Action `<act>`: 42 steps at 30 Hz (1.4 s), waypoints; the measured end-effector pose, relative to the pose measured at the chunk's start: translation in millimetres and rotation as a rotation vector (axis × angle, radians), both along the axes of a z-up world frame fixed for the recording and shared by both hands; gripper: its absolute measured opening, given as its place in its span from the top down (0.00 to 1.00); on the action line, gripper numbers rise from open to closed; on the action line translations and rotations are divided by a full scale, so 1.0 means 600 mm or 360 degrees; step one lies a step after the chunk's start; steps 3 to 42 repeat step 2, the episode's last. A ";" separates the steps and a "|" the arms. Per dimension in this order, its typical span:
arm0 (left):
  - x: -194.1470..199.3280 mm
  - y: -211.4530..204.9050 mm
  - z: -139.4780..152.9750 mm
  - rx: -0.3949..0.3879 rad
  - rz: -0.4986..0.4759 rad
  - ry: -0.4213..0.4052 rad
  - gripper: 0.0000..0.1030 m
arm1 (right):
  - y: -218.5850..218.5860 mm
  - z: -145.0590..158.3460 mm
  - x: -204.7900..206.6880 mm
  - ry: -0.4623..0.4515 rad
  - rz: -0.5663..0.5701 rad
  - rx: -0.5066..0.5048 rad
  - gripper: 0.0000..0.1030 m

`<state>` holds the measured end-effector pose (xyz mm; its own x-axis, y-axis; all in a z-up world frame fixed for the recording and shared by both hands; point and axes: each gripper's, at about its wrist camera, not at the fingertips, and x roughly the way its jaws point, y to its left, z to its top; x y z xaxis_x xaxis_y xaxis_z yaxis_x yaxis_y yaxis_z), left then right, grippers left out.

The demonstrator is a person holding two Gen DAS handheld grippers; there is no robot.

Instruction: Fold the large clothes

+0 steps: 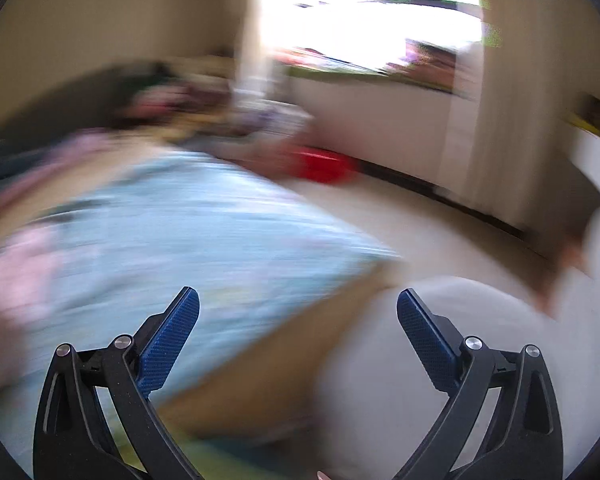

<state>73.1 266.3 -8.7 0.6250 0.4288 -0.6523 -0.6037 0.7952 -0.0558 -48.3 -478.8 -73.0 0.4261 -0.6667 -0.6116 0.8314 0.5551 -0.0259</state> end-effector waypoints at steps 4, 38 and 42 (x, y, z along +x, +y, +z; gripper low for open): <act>0.028 0.076 -0.008 0.0048 0.0165 0.0041 0.09 | -0.075 -0.031 -0.017 0.0081 -0.0171 0.0066 0.04; 0.028 0.076 -0.008 0.0048 0.0165 0.0041 0.09 | -0.075 -0.031 -0.017 0.0081 -0.0171 0.0066 0.04; 0.028 0.076 -0.008 0.0048 0.0165 0.0041 0.09 | -0.075 -0.031 -0.017 0.0081 -0.0171 0.0066 0.04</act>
